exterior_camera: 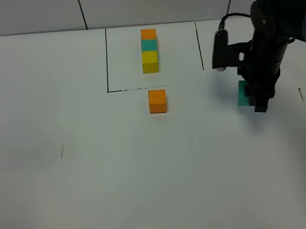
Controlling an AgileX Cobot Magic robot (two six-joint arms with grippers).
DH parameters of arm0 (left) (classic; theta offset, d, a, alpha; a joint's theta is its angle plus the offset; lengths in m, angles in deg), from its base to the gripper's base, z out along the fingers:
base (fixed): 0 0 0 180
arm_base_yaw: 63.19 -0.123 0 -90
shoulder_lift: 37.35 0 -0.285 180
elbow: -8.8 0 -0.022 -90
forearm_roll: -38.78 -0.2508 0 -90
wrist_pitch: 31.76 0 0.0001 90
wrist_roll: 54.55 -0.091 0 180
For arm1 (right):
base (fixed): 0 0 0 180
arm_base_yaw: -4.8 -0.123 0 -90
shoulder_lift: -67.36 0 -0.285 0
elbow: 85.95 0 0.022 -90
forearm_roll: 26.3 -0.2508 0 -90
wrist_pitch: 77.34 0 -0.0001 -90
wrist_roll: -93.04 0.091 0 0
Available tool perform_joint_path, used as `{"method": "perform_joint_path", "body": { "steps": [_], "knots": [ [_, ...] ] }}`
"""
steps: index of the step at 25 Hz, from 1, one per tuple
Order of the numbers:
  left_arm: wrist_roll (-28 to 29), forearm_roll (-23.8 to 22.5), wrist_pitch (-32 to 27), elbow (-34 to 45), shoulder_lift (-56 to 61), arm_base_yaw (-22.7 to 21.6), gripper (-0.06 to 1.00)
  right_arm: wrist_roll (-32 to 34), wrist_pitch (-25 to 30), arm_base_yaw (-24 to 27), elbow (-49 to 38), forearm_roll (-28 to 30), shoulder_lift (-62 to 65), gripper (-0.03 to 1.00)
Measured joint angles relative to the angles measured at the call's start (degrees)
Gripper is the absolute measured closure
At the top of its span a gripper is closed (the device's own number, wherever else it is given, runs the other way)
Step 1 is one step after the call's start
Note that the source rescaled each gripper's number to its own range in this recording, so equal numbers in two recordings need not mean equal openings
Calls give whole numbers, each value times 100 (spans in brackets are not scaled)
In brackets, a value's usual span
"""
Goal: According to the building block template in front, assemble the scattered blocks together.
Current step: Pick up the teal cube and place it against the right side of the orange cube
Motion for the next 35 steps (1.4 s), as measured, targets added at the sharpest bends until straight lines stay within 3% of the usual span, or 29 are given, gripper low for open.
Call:
{"method": "perform_joint_path", "body": {
  "steps": [3, 8, 27, 35],
  "knots": [
    [0, 0, 0, 0, 0, 0, 33, -525, 22, -185, 0, -155, -10, 96],
    [0, 0, 0, 0, 0, 0, 33, -832, 65, -363, 177, -228, -155, 96],
    [0, 0, 0, 0, 0, 0, 33, -666, 721, -874, 2155, -593, -1424, 96],
    [0, 0, 0, 0, 0, 0, 33, -559, 876, -894, 2509, -770, -1718, 96]
  ]
}}
